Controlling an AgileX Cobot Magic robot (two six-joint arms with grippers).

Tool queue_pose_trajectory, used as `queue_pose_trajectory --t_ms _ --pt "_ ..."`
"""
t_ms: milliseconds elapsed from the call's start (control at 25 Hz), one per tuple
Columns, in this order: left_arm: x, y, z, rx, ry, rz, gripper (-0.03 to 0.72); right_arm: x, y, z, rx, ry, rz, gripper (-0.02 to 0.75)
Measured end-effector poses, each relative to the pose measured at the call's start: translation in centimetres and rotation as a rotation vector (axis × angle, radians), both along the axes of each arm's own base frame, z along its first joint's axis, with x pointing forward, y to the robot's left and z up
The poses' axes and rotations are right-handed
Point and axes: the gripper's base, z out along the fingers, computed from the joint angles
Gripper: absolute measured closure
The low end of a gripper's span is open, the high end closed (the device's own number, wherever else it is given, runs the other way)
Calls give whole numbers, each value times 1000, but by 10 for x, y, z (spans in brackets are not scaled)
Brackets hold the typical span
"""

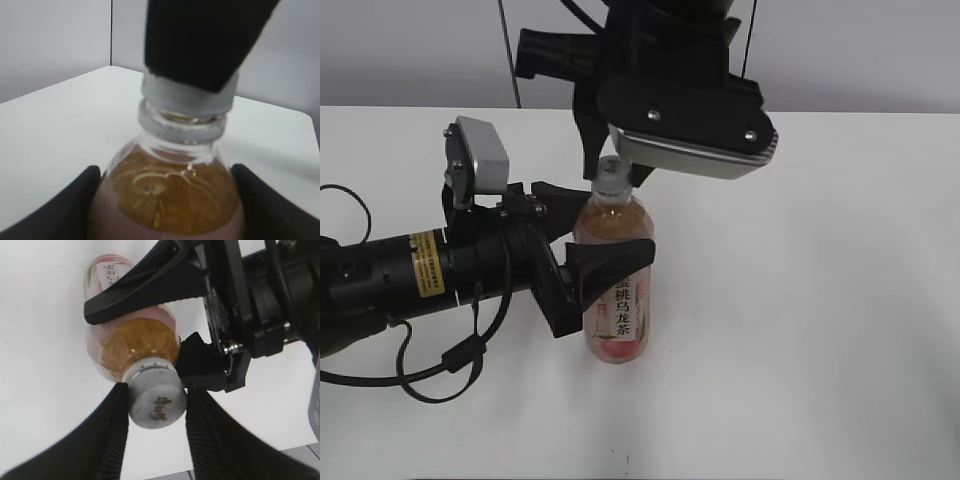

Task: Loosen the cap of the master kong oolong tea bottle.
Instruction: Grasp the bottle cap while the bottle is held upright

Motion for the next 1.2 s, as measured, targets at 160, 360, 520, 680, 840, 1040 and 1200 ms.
queue_pose_trajectory --t_ms 160,360,520,680,840,1040,1200 --pt "0 0 0 0 -1 -2 221 0 0 1 1 -2 2 468" --pt "0 0 0 0 -1 -2 221 -1 -1 2 1 -3 3 468" --pt "0 0 0 0 -3 -4 221 -1 -1 2 3 0 1 468" --pt "-1 0 0 0 -4 -7 221 -1 -1 2 11 22 -48 468" --pt "-1 0 0 0 -4 -7 221 -2 -1 2 20 48 -118 468" --pt "0 0 0 -2 2 4 221 -5 0 7 59 109 -227 477" --pt "0 0 0 1 1 3 221 -8 2 11 99 141 -268 482"
